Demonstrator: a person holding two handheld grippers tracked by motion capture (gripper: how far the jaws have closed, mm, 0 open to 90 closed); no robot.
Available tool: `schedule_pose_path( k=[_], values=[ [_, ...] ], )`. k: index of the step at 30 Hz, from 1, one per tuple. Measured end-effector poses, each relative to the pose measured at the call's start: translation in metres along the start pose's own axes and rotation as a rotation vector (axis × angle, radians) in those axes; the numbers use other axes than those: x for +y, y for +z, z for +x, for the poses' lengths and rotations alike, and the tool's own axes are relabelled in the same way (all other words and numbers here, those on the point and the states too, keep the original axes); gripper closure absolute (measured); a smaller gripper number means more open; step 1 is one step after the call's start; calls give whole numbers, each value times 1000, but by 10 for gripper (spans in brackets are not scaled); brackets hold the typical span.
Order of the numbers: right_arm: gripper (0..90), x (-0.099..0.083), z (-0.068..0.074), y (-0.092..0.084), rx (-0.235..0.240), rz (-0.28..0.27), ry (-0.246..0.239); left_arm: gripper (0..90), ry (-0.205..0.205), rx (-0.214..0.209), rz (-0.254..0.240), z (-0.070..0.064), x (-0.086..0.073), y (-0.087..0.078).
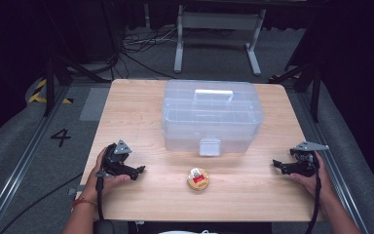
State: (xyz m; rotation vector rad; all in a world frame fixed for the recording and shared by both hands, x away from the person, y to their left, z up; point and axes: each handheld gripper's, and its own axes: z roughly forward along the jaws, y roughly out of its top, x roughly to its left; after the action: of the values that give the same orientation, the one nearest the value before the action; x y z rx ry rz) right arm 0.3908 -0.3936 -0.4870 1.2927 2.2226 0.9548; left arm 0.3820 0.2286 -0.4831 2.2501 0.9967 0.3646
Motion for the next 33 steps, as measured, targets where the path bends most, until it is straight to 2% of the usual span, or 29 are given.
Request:
schedule_pose_path(
  k=[6,10,12,15,18,19,24,29,33],
  values=[
    [193,1,1,-2,14,-3,-22,0,1,-2,-3,0,0,1],
    [200,3,4,-4,6,-2,-49,0,7,4,-1,1,1,0],
    [200,5,5,-7,19,-10,-39,0,8,5,-1,1,1,0],
    [215,8,7,-12,19,-33,-50,1,-1,-1,-4,0,0,1],
    [230,12,9,-17,24,-56,-52,1,10,6,-2,1,1,0],
    [232,13,9,-19,22,-61,-59,1,-1,0,-3,0,0,1],
    [245,17,11,-26,24,-90,-67,1,8,5,-1,1,1,0],
    [249,25,20,-37,24,-132,-99,1,-1,1,-4,0,0,1],
    [250,29,23,-43,28,-150,-105,1,-1,1,-4,0,0,1]
  ],
)
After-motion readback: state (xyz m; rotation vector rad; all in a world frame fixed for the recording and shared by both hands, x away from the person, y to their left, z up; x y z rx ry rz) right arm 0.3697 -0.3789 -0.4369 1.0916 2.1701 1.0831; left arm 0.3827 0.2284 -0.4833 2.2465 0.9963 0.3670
